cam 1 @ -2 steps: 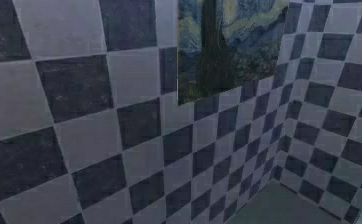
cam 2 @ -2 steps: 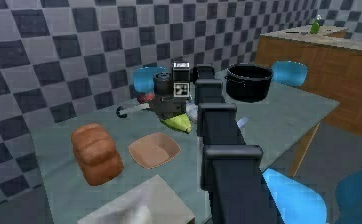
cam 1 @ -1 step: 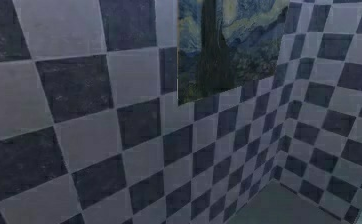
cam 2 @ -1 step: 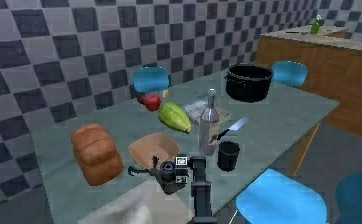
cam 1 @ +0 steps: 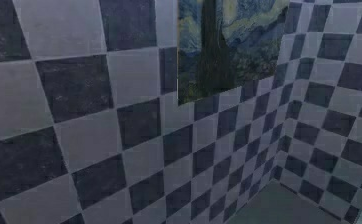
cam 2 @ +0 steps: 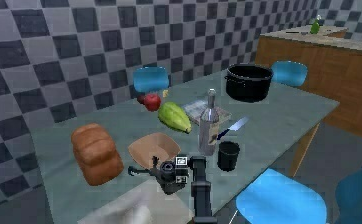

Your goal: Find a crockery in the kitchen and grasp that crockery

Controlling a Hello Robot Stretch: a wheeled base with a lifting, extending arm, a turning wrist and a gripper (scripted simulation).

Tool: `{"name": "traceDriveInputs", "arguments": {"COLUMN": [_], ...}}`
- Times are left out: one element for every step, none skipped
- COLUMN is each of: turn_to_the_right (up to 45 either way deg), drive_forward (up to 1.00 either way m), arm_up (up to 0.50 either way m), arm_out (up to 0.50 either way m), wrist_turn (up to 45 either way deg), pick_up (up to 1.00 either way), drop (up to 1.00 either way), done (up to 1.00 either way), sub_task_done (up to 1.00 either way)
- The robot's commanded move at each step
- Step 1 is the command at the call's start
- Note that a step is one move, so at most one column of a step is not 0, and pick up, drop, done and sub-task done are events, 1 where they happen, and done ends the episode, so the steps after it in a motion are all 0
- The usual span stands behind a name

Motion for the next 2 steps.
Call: {"name": "traceDriveInputs", "arguments": {"turn_to_the_right": [0.0, 0.0], "drive_forward": [0.00, 0.00], "arm_up": [0.10, 0.00], "arm_out": [0.00, 0.00], "wrist_turn": [0.0, 0.0], "pick_up": [0.00, 0.00], "drop": [0.00, 0.00], "done": [0.00, 1.00], "sub_task_done": [0.00, 0.00]}}
